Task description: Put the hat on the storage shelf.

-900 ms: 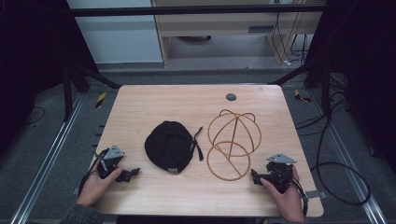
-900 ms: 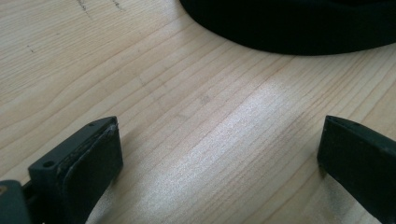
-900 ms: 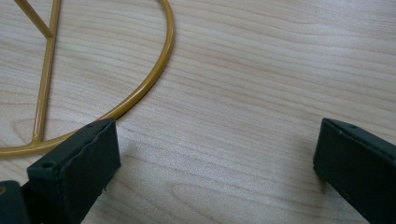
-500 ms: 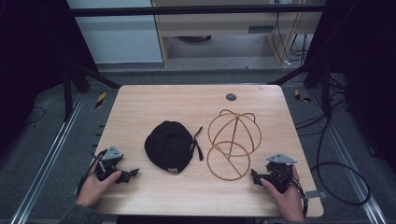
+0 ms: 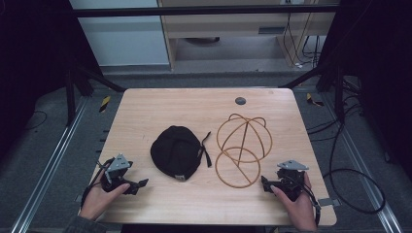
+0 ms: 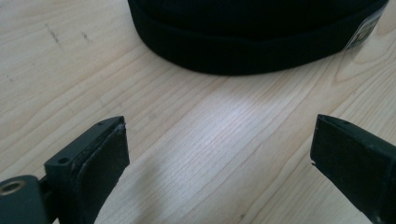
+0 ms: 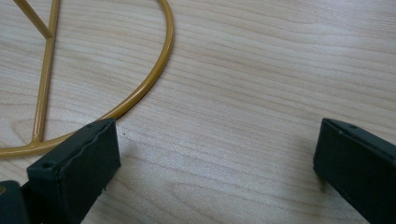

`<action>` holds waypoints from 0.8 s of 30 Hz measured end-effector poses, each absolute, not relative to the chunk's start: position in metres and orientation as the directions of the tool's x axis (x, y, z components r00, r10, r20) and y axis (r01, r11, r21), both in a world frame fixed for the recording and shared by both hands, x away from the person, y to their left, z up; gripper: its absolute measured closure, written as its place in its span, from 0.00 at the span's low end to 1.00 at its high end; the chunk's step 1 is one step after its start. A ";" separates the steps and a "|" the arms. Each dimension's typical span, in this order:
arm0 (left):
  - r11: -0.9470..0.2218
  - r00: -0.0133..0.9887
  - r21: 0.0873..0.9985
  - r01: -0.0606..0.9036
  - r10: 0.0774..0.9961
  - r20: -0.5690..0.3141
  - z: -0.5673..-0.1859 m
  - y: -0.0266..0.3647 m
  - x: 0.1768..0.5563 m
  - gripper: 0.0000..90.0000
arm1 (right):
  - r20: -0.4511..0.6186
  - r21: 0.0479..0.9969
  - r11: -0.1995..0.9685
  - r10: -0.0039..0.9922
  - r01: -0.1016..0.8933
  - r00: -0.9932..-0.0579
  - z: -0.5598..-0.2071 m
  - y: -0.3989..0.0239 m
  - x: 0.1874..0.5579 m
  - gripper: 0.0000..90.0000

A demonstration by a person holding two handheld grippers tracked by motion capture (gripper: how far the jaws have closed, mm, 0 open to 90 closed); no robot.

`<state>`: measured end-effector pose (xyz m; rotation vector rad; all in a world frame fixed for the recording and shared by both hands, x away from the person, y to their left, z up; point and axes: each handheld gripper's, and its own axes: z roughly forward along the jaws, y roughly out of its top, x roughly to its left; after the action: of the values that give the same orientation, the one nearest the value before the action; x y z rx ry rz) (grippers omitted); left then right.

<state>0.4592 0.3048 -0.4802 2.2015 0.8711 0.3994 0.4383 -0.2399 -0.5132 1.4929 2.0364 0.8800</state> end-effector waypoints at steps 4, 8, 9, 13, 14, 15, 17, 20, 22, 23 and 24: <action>-0.549 0.745 0.704 0.451 0.666 0.043 -0.467 0.290 0.463 0.05 | 0.002 0.726 0.208 0.952 0.655 -0.305 -0.513 -0.240 0.438 0.01; -0.550 0.745 0.706 0.447 0.665 0.047 -0.455 0.278 0.471 0.05 | 0.005 0.726 0.205 0.953 0.656 -0.304 -0.513 -0.240 0.438 0.01; -0.560 0.749 0.700 0.442 0.660 0.055 -0.451 0.274 0.474 0.05 | 0.005 0.726 0.206 0.953 0.656 -0.304 -0.513 -0.240 0.438 0.01; -0.585 0.761 0.683 0.437 0.645 0.065 -0.438 0.264 0.485 0.04 | 0.005 0.726 0.207 0.952 0.656 -0.306 -0.513 -0.240 0.438 0.01; -0.596 0.764 0.675 0.436 0.641 0.072 -0.434 0.260 0.488 0.05 | 0.002 0.726 0.211 0.951 0.654 -0.310 -0.513 -0.240 0.438 0.01; -0.610 0.767 0.666 0.430 0.635 0.087 -0.431 0.257 0.490 0.05 | 0.002 0.726 0.212 0.950 0.654 -0.311 -0.513 -0.241 0.438 0.01; -0.622 0.775 0.656 0.428 0.626 0.089 -0.425 0.251 0.495 0.05 | 0.005 0.726 0.210 0.951 0.655 -0.310 -0.513 -0.240 0.438 0.01; -0.637 0.784 0.641 0.428 0.614 0.087 -0.414 0.241 0.502 0.05 | 0.005 0.726 0.211 0.950 0.655 -0.311 -0.513 -0.241 0.438 0.01; -0.651 0.788 0.629 0.424 0.608 0.099 -0.408 0.234 0.508 0.05 | 0.005 0.726 0.210 0.950 0.655 -0.311 -0.513 -0.241 0.438 0.01; -0.653 0.790 0.627 0.425 0.606 0.096 -0.404 0.231 0.510 0.05 | 0.007 0.726 0.209 0.951 0.655 -0.310 -0.513 -0.240 0.438 0.01; -0.652 0.795 0.629 0.424 0.601 0.086 -0.401 0.227 0.513 0.05 | 0.007 0.726 0.209 0.951 0.655 -0.311 -0.513 -0.240 0.438 0.01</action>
<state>0.5126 0.2272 -0.4012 2.3764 0.7568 0.3840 0.4379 -0.2405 -0.5132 1.4875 2.0442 0.8855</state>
